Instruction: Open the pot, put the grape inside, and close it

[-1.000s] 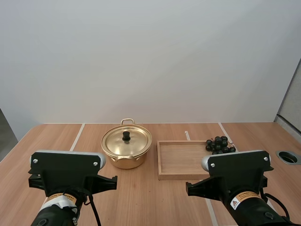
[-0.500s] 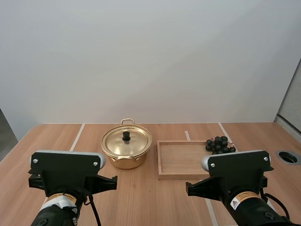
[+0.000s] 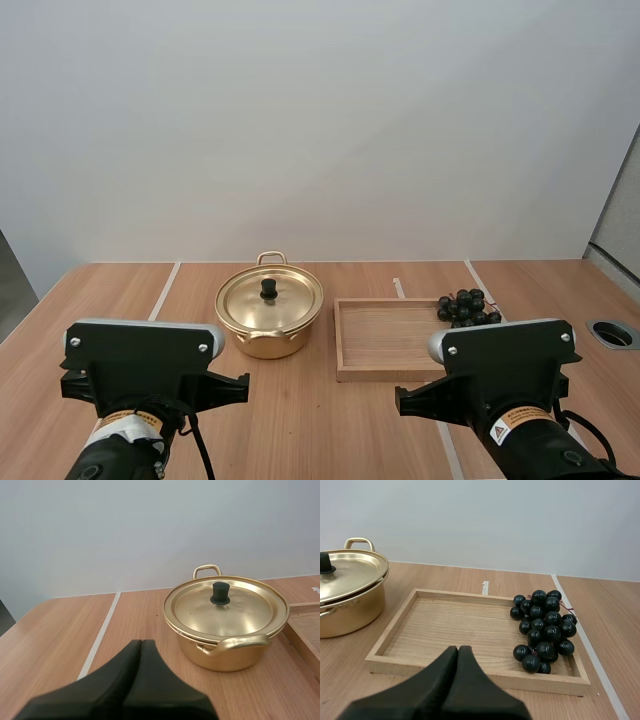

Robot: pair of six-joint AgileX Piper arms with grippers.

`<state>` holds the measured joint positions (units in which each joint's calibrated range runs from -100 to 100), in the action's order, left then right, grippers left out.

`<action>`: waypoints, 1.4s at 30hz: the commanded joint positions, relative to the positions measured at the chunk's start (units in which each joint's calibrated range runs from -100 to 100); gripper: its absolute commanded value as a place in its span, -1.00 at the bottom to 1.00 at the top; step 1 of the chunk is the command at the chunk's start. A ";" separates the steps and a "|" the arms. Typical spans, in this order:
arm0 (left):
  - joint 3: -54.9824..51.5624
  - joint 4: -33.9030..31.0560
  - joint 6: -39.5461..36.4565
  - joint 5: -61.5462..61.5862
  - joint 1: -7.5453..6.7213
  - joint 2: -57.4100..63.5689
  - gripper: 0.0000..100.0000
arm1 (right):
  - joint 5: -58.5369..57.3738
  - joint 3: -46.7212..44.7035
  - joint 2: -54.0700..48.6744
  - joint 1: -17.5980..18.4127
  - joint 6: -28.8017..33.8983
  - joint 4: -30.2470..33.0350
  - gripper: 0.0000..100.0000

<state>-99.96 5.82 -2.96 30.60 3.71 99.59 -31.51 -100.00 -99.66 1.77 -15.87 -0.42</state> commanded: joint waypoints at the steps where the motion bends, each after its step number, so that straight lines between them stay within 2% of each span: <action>1: -0.04 0.84 -0.28 -1.18 -0.20 0.41 -1.00 | 0.26 0.00 -0.34 0.12 0.03 -0.12 -1.00; 31: -0.04 0.84 -0.28 -1.18 -0.20 0.41 -1.00 | 0.26 0.00 -0.34 0.12 0.03 -0.12 -1.00; 37: -0.04 1.21 -0.28 -8.74 -0.20 0.41 -1.00 | 2.91 0.00 -0.34 0.12 0.03 0.76 -1.00; 42: 1.40 2.56 -0.28 -8.60 -0.20 0.41 -1.00 | 3.84 2.27 -0.34 0.12 0.03 1.48 -1.00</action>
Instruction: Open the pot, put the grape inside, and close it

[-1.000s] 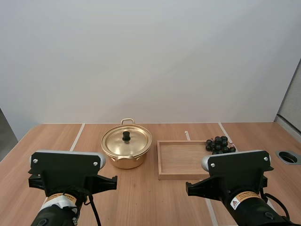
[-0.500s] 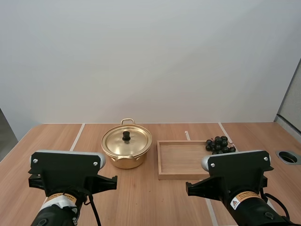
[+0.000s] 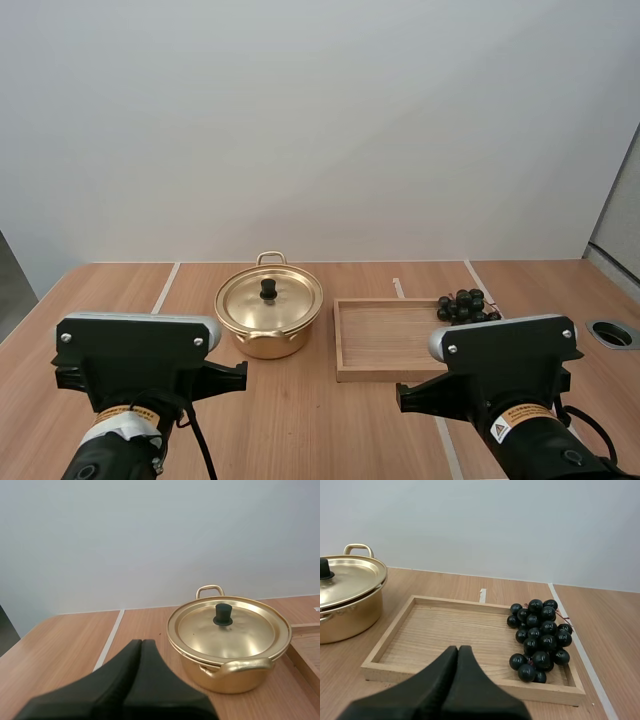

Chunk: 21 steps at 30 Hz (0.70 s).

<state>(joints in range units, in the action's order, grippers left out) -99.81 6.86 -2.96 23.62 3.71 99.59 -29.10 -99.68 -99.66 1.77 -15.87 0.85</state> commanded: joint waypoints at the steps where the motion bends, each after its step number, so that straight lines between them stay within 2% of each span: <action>1: 2.31 1.76 -0.28 -1.44 -0.20 0.41 -1.00 | 1.26 3.11 -0.34 0.12 0.03 -0.05 -1.00; 4: 5.92 2.25 -0.28 -0.18 -0.20 0.41 -1.00 | -0.44 7.89 1.19 0.12 0.03 -0.85 -1.00; 9: 14.25 2.25 -0.28 7.23 -0.20 -2.48 -1.00 | -10.07 18.32 8.37 0.12 0.03 -1.20 -1.00; 18: 30.00 2.69 -0.28 9.18 -0.20 -15.01 -1.00 | -19.86 36.30 24.27 0.12 0.03 -0.85 -1.00; 21: 34.78 2.69 -1.09 13.90 -0.20 -19.16 -1.00 | -22.10 40.84 28.28 0.12 0.03 -0.85 -1.00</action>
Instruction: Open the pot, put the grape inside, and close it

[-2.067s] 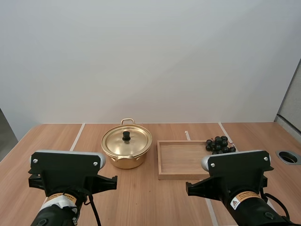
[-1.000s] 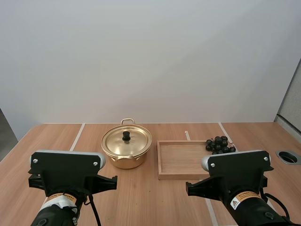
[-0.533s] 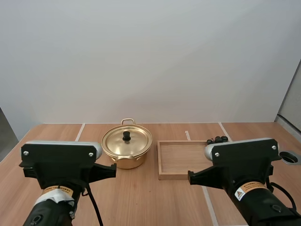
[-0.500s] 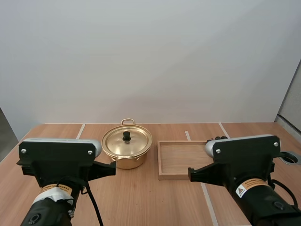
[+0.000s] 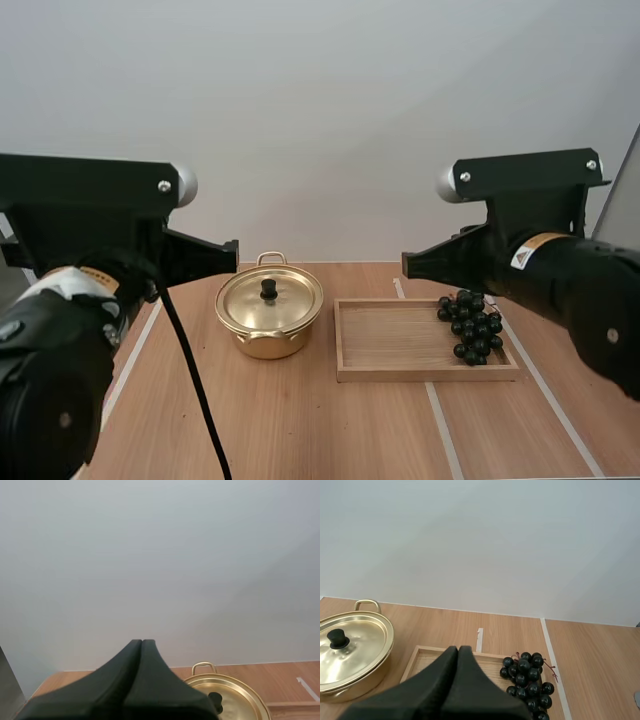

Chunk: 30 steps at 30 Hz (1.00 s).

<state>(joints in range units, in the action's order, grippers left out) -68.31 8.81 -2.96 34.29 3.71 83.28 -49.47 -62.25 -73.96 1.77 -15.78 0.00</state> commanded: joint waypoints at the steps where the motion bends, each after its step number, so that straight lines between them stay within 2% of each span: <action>1: 4.46 0.74 -1.44 5.47 -0.20 -4.42 -1.00 | -2.32 4.47 3.66 0.12 -0.06 0.00 -1.00; 14: 24.78 3.47 -2.15 38.49 -0.20 -27.54 -1.00 | -17.47 18.71 20.19 0.12 -0.06 0.00 -1.00; 18: 30.26 3.87 -1.95 46.51 -0.20 -34.18 -1.00 | -17.43 21.12 24.43 0.12 -0.06 0.97 -1.00; 23: 31.80 4.87 -1.95 40.83 -0.20 -38.13 -1.00 | -14.73 21.80 26.32 0.12 -0.06 1.13 -1.00; 27: 31.80 1.65 -1.39 33.64 -0.20 -38.63 -1.00 | -10.07 21.80 26.32 0.12 -0.38 1.18 -1.00; 30: 31.80 1.26 4.01 27.48 -0.20 -38.63 -1.00 | -8.86 21.80 26.32 0.12 -3.41 1.18 -1.00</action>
<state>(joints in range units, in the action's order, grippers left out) -37.09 10.50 -2.57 67.73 3.71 44.68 -60.27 -41.05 -47.27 1.77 -17.09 0.83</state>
